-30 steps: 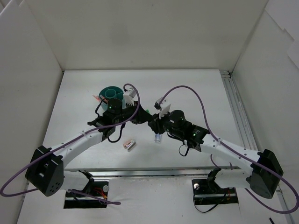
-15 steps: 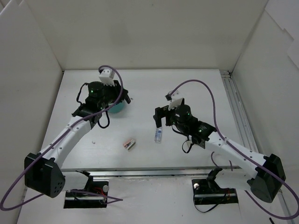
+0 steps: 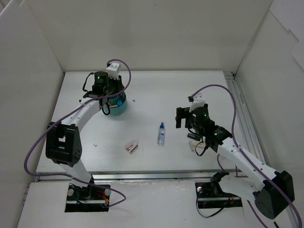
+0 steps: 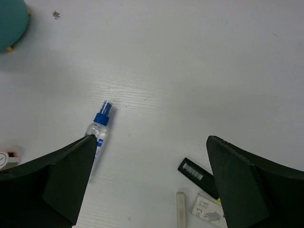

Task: Sort the stationery into containers
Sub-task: Place the pen in the storage box.

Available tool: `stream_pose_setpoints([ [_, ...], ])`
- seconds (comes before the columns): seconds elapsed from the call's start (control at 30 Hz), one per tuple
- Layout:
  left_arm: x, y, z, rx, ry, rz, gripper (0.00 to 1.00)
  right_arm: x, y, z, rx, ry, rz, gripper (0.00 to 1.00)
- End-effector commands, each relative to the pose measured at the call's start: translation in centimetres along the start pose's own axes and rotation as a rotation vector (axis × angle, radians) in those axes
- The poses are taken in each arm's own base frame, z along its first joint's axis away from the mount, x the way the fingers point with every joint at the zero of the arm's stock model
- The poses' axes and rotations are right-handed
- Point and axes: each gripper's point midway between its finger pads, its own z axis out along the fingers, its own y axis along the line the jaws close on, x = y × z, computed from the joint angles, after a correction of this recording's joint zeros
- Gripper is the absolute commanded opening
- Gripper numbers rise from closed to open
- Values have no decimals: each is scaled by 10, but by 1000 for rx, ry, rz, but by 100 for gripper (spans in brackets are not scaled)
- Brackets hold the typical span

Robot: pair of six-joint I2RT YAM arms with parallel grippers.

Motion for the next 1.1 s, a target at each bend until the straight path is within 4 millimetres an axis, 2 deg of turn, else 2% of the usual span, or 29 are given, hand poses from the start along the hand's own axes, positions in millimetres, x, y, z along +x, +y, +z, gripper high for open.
stream_pose_setpoints([
  [0.0,-45,-4,-4,44,-111,86,0,-9,-17,-4,47,-36,45,98],
  [0.17,-22,9,5,-14,-53,72,0,3,-46,-1,139,0,104,98],
  [0.3,-8,18,6,-69,-18,39,1,11,-61,3,187,20,199,98],
  [0.33,-4,23,6,-94,-9,35,9,14,-63,3,195,29,212,98],
  [0.37,-3,25,4,-105,-4,39,12,14,-68,4,208,30,232,98],
  [0.53,6,20,-4,-142,19,69,41,25,-81,6,252,52,310,98],
  [0.57,3,18,-8,-142,10,65,44,26,-82,7,257,51,337,98],
  [0.67,-4,13,-18,-129,-10,55,53,45,-90,4,309,124,403,98],
  [0.77,-15,7,-32,-114,-42,51,70,58,-87,5,291,194,414,98],
  [0.8,-17,4,-37,-104,-47,49,84,65,-86,6,283,223,415,98],
  [0.87,-29,-6,-52,-69,-81,39,99,80,-85,3,289,289,428,98],
  [0.9,-31,-9,-57,-59,-88,31,100,87,-87,2,307,316,442,98],
  [0.93,-32,-13,-61,-43,-94,21,99,103,-91,-3,342,388,452,98],
  [0.97,-35,-22,-73,-25,-98,8,100,109,-92,-6,357,417,475,98],
  [1.0,-29,-25,-78,-15,-87,-4,100,119,-91,-7,368,456,489,98],
  [1.07,-32,-35,-93,11,-109,-20,99,133,-85,-10,360,503,555,98],
])
